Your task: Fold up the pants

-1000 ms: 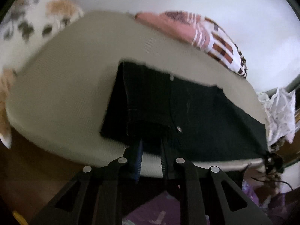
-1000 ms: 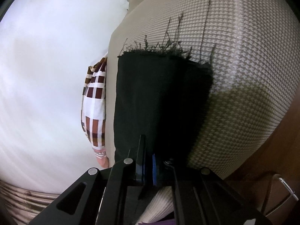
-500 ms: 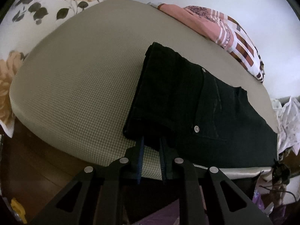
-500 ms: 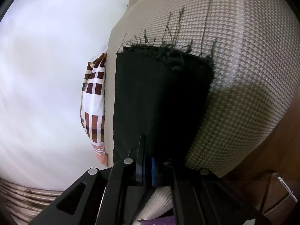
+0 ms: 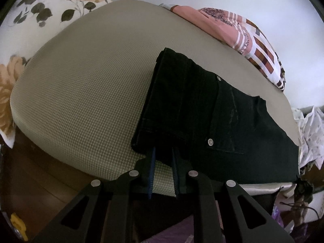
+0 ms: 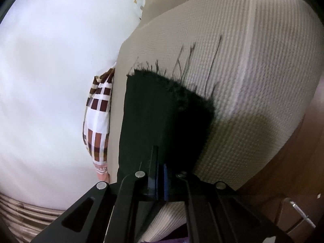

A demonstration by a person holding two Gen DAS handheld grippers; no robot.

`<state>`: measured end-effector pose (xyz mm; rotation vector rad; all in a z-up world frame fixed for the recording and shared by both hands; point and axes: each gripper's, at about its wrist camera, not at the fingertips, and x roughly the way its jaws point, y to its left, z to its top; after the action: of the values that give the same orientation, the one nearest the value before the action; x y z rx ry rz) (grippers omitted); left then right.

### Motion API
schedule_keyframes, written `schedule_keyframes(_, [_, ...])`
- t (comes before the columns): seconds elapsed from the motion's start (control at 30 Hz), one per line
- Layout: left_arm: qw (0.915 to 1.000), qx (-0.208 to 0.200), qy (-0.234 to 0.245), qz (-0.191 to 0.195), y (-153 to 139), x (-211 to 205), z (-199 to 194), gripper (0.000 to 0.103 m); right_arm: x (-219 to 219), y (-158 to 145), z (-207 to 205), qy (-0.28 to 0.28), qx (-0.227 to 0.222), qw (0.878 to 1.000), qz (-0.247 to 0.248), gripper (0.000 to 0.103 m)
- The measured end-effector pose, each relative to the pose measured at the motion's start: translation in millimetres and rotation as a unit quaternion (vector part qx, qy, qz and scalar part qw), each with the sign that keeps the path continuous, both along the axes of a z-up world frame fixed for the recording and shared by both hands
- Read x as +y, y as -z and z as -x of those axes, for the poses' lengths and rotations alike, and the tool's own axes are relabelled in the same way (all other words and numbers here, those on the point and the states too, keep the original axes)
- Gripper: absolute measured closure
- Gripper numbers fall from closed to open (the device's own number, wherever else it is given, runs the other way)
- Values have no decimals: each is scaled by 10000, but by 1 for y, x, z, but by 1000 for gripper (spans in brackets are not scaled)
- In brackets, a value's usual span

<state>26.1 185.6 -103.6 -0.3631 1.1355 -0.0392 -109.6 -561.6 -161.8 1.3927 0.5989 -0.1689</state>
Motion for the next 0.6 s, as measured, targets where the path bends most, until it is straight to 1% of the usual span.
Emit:
schedule_keyframes(0.17, [10000,22,17,-11,1,1,-1,85,1,-5,7,-12,46,10000,64,100])
schedule_keyframes(0.27, [10000,28,45,-41,1,1,-1,85,1,-7,7,-73,109,9997,191,100])
schedule_keyframes(0.33, [10000,18,61,-69,1,-1,-1,85,-1,-1,6,-51,95,9999,96,101])
schedule_keyframes(0.37, [9999,5,86,-109,1,-2,-1,85,-2,3,6,-25,20,10000,-11,101])
schedule_keyframes(0.43, [9998,-12,105,-153,1,-3,0,85,-3,4,6,-6,-51,10000,-81,100])
schedule_keyframes(0.57, [9999,-33,58,-78,3,-2,2,84,-14,9,15,226,-133,9994,-215,100])
schedule_keyframes(0.6, [10000,-37,48,-57,3,-1,2,84,-16,8,17,255,-119,9995,-173,100])
